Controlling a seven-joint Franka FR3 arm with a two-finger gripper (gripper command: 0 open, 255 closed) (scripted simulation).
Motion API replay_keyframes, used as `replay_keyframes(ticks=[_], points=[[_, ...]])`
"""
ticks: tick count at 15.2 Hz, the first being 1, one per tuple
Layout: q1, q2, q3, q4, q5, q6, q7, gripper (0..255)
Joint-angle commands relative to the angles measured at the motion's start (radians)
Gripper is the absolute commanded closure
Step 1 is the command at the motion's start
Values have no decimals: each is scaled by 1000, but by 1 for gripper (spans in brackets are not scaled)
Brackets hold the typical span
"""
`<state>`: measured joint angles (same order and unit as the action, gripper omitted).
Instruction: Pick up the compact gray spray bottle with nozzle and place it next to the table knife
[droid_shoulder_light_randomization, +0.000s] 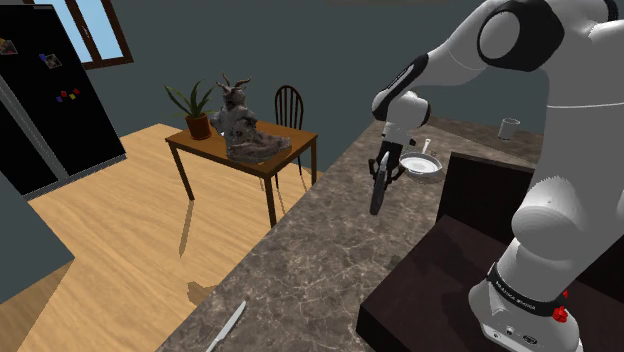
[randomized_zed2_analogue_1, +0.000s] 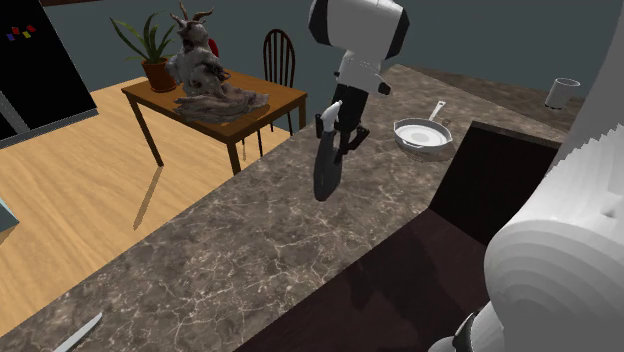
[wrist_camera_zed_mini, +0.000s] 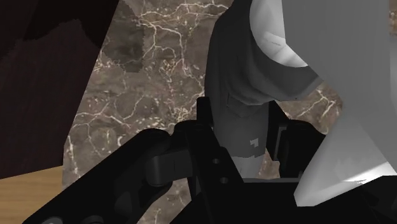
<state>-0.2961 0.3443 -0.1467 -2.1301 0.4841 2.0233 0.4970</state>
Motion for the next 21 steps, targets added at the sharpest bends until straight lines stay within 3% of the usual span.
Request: replay_keyframes(ticks=[1,21], points=[[1,-20,-3,2,-8,-20,11,255],[3,-195,-20,58,-73,-226,115,255]])
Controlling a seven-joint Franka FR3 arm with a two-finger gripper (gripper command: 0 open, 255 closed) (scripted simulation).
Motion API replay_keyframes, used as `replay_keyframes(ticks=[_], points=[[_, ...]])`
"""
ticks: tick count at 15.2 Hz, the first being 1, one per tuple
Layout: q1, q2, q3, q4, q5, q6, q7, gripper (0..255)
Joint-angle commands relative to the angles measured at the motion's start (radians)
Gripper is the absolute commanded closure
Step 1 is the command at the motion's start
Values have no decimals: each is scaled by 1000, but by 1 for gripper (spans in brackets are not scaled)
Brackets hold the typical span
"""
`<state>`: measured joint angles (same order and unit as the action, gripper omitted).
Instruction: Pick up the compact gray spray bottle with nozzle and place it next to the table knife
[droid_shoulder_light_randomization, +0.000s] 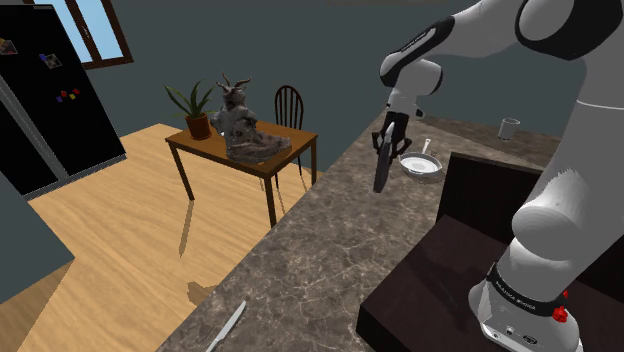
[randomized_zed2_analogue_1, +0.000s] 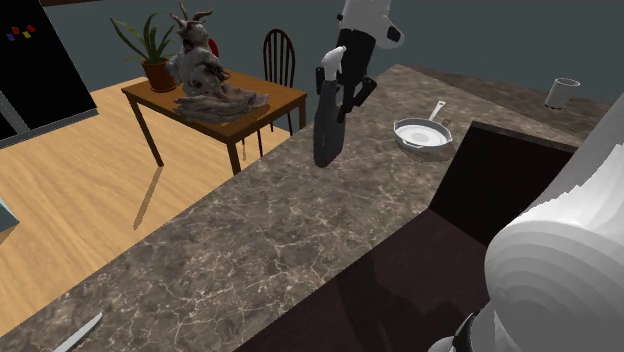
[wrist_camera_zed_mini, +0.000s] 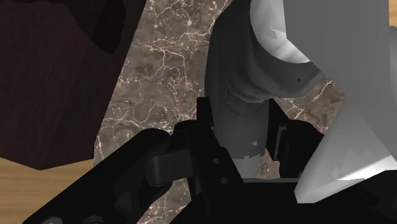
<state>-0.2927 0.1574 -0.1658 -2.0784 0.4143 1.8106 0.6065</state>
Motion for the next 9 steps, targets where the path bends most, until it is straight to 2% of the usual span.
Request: replay_keyframes(ticks=[1,9], points=[[-1,-15,-1,11,-6,-24,10,255],[-2,-64,-5,60,-22,-113,48,255]])
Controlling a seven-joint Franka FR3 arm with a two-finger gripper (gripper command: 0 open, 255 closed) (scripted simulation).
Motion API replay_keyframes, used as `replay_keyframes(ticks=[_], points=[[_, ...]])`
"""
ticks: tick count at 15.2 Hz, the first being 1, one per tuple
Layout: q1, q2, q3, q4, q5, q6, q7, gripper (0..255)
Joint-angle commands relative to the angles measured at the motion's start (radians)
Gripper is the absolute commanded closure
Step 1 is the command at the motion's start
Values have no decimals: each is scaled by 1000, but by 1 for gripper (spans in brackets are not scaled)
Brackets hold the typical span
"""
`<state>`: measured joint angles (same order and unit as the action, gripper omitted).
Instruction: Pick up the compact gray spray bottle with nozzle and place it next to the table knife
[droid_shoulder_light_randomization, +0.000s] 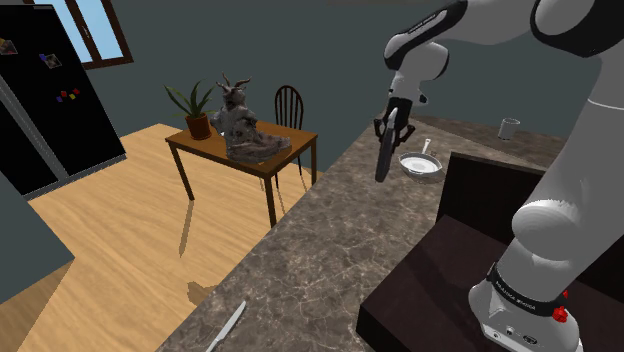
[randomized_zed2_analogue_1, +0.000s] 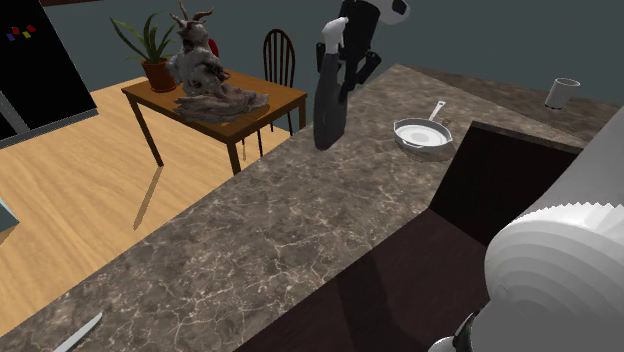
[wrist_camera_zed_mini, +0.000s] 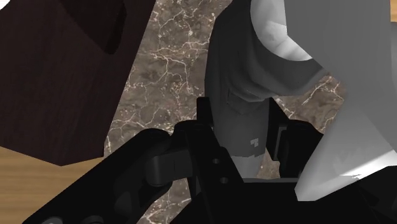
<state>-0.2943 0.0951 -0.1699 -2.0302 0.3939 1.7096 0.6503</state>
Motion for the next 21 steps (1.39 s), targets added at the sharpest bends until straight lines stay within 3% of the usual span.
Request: replay_keyframes(ticks=[1,7,21], points=[[-1,-7,-1,19,-3,-24,9,255],[-2,-33,-2,63,-11,-89,35,255],[156,-307,173,-272,104,93,282,255]])
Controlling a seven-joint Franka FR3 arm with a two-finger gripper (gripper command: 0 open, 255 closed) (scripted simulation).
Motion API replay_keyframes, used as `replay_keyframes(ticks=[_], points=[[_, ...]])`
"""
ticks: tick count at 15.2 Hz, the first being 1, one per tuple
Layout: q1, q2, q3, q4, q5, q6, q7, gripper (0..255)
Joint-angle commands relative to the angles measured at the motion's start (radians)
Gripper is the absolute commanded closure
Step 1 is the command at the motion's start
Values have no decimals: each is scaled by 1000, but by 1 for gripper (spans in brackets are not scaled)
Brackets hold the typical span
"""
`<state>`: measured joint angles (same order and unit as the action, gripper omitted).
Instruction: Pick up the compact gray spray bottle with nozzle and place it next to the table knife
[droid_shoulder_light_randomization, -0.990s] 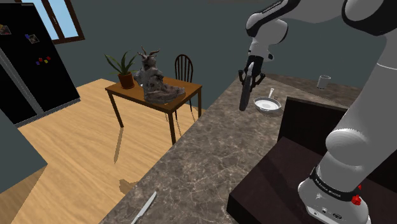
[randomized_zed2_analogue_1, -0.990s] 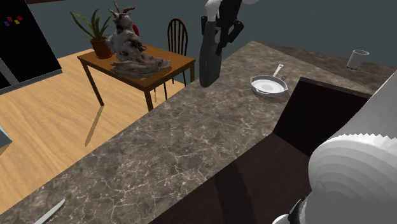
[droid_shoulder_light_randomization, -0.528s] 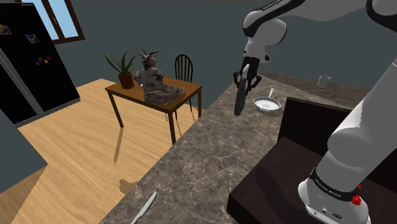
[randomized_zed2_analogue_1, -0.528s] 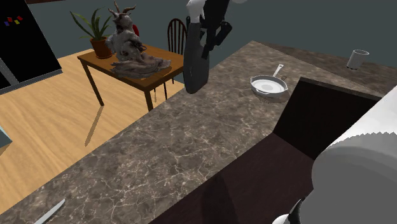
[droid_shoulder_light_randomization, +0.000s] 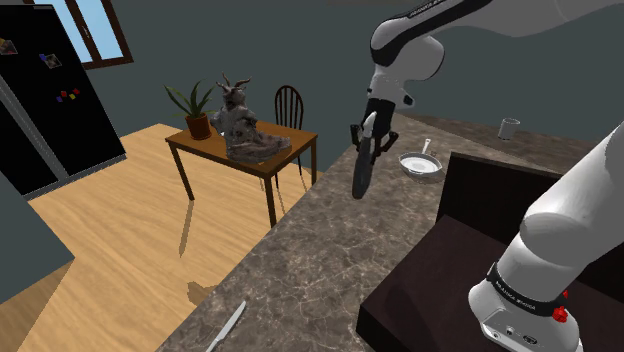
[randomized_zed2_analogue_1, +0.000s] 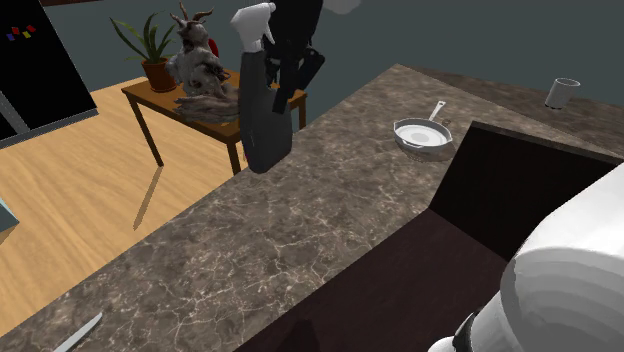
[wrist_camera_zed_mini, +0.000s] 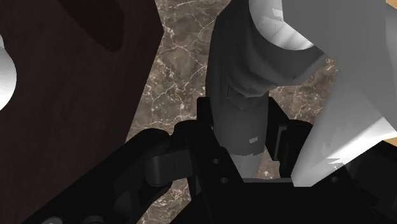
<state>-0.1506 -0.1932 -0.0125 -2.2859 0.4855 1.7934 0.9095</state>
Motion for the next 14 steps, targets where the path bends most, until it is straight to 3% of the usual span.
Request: replay_keyframes(ticks=[1,14], points=[[25,-32,31,-32,24,22,41,255],[194,-105,249,-121,191,193,290,255]])
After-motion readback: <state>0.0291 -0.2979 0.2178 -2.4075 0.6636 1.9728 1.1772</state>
